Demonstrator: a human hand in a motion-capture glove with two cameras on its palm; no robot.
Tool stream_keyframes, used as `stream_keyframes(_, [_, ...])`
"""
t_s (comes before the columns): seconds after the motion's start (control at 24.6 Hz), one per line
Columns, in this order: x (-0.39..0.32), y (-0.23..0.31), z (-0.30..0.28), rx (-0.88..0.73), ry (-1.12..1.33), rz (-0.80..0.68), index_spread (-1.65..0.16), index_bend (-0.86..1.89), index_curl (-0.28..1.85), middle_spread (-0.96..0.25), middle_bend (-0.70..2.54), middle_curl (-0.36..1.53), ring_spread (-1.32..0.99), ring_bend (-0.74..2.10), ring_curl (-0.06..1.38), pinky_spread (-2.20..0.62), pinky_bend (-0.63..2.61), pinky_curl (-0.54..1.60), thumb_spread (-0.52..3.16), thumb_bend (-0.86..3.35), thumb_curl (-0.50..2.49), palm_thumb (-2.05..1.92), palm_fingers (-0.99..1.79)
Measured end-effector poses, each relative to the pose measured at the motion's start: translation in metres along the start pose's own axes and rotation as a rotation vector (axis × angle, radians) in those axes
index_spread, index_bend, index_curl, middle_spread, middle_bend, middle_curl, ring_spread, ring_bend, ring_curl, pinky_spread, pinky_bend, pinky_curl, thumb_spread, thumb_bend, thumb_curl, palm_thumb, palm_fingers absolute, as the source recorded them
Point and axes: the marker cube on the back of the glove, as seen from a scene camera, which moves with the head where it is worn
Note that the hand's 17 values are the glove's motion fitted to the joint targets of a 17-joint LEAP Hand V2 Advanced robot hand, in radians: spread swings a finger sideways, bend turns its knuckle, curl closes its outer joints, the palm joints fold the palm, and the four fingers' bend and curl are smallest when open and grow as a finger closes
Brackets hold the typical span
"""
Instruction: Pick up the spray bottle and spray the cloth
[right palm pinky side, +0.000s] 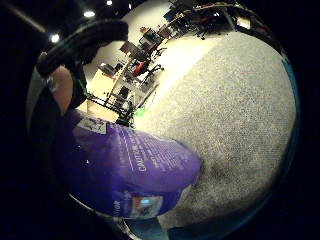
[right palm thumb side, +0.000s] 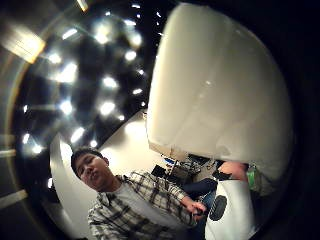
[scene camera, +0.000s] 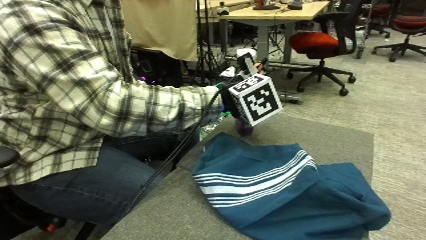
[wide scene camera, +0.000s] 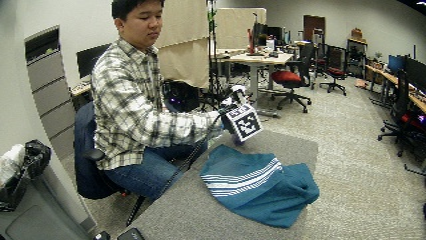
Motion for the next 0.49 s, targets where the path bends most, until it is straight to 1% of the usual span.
stream_keyframes(0.08, [0.006,-0.012,-0.006,0.018,0.012,-0.005,-0.29,0.08,0.40,-0.12,0.28,0.48,-0.18,0.45,0.45,-0.04,0.53,0.39,0.42,-0.04,0.76,1.06,0.89])
stream_keyframes(0.16, [0.010,-0.023,-0.012,0.036,0.020,-0.010,-0.32,0.03,0.39,-0.12,0.17,0.45,-0.15,0.40,0.46,0.01,0.57,0.42,0.51,-0.05,0.74,1.00,0.48])
stream_keyframes(0.2, [0.009,-0.019,-0.012,0.026,0.017,-0.007,-0.34,0.05,0.39,-0.13,0.14,0.44,-0.13,0.37,0.47,0.04,0.57,0.43,0.54,-0.06,0.73,0.98,0.27])
stream_keyframes(0.24, [0.006,-0.010,-0.009,0.005,0.011,-0.001,-0.36,0.05,0.39,-0.13,0.14,0.44,-0.11,0.36,0.48,0.06,0.57,0.45,0.57,-0.07,0.72,0.94,0.12])
stream_keyframes(0.33, [0.000,0.005,-0.006,-0.029,0.002,0.008,-0.39,0.06,0.37,-0.14,0.15,0.42,-0.10,0.33,0.46,0.08,0.57,0.44,0.62,-0.08,0.69,0.89,0.00])
stream_keyframes(0.49, [-0.003,0.009,-0.009,-0.023,-0.005,0.014,-0.42,0.07,0.29,-0.15,0.16,0.38,-0.07,0.30,0.38,0.12,0.54,0.37,0.70,-0.08,0.64,0.81,-0.05])
